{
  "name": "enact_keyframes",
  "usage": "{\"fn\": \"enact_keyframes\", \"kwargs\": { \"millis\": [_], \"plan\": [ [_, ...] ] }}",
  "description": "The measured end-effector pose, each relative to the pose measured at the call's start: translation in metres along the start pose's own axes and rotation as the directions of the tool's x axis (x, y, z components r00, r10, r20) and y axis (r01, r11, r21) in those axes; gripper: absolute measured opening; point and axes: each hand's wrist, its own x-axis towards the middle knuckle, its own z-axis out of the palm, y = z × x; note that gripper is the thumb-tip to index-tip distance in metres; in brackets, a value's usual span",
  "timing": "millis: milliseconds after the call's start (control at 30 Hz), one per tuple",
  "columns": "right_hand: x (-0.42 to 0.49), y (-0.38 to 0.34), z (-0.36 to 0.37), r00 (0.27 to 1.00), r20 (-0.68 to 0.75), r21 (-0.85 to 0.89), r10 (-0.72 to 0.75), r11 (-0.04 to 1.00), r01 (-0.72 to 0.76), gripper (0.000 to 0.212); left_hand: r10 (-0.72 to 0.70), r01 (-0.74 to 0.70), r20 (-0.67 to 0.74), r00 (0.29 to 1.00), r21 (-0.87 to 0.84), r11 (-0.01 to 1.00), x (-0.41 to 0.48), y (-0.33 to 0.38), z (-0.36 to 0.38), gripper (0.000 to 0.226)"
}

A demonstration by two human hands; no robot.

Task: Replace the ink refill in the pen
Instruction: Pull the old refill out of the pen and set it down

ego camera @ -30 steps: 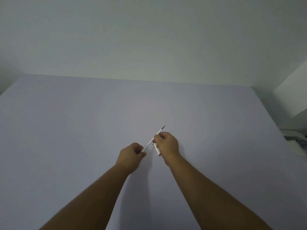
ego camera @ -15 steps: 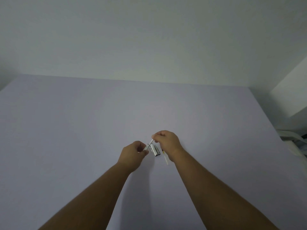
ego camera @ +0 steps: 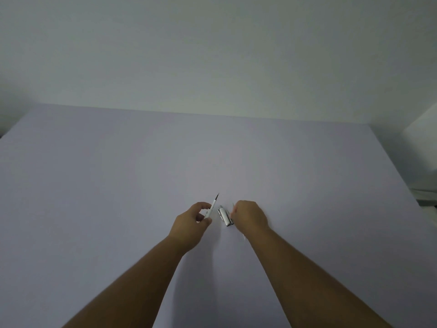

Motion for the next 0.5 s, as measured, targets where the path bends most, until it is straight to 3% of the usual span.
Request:
{"fn": "enact_keyframes", "kwargs": {
  "millis": [267,500],
  "plan": [
    [0.0011,-0.0043,0.0068,1.000,-0.006,-0.059,0.017,0.998,-0.017,0.024,-0.014,0.014,-0.002,1.000,0.005,1.000,0.0003,-0.0046,-0.0015,0.026],
    [0.0010,-0.0033,0.0039,0.996,-0.040,0.023,0.077,0.997,-0.076,0.031,-0.010,0.009,0.019,1.000,0.006,1.000,-0.0017,-0.0025,-0.0018,0.026]
  ]
}}
